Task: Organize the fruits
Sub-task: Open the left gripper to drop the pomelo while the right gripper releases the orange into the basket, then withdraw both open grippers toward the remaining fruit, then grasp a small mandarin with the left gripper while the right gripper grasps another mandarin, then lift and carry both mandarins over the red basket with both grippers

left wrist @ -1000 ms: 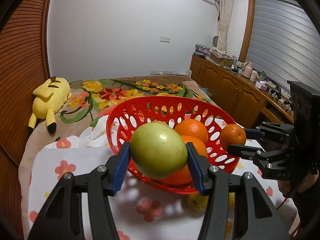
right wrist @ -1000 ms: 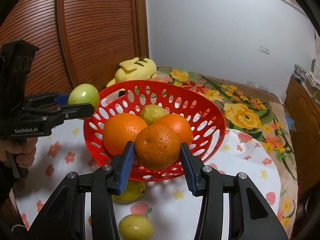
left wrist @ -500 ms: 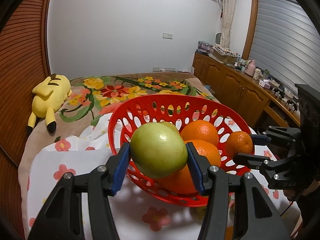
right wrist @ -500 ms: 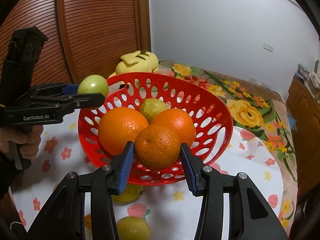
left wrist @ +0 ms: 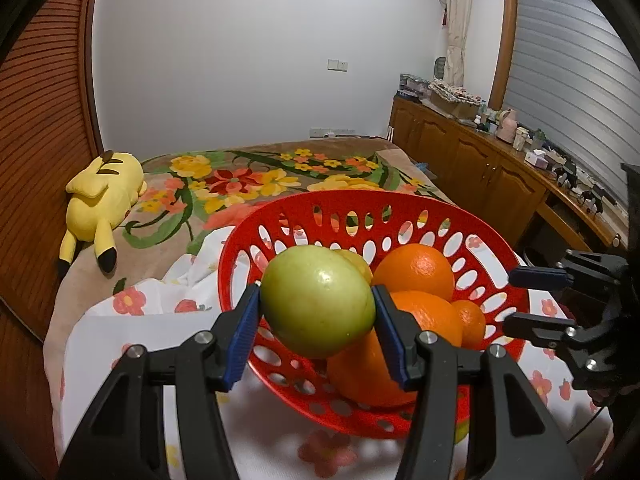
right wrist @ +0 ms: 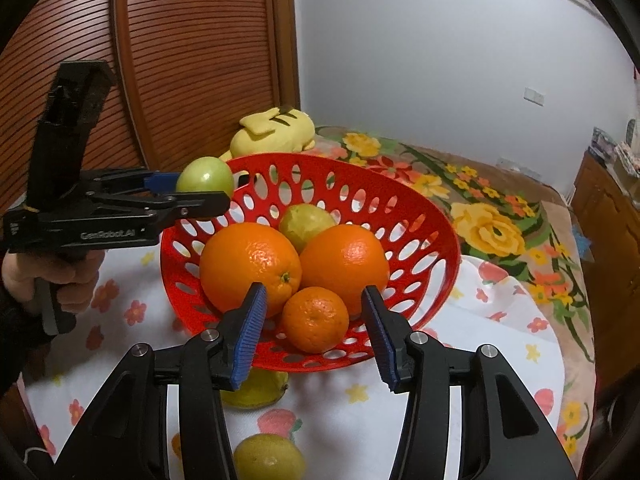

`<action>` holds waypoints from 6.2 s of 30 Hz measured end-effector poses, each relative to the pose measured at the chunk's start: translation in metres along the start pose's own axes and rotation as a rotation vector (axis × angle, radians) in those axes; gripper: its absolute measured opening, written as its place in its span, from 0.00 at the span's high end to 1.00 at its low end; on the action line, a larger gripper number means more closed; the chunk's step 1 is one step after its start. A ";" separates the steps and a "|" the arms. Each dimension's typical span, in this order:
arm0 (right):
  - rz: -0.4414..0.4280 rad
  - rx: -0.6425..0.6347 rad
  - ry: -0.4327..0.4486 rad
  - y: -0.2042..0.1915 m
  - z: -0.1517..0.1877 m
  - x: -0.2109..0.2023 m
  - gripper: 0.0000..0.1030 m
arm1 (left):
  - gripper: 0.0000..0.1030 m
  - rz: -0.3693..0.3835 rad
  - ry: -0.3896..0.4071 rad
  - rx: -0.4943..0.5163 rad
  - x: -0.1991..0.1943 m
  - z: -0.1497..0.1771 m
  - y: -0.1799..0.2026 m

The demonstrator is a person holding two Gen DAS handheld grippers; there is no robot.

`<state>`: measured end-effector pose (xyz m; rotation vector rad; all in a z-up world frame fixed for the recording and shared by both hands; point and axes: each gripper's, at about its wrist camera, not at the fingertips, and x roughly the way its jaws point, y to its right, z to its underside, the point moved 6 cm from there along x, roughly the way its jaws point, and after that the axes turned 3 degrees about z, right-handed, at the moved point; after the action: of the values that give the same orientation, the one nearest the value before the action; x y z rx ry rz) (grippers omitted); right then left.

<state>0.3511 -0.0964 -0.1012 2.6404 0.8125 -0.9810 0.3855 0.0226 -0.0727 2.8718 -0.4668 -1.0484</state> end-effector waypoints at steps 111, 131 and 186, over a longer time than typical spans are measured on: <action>0.141 0.273 -0.086 -0.021 0.153 -0.042 0.63 | 0.48 0.227 -0.140 0.175 -0.038 0.157 0.120; 0.157 0.280 -0.052 -0.017 0.151 -0.048 0.63 | 0.68 0.203 -0.184 0.181 -0.033 0.163 0.124; 0.102 0.097 0.073 0.000 0.024 -0.049 0.63 | 0.68 0.052 0.060 0.060 -0.070 0.049 0.032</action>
<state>0.3068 -0.1260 -0.0875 2.7843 0.6533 -0.9257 0.2953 0.0160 -0.0620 2.9159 -0.5750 -0.9532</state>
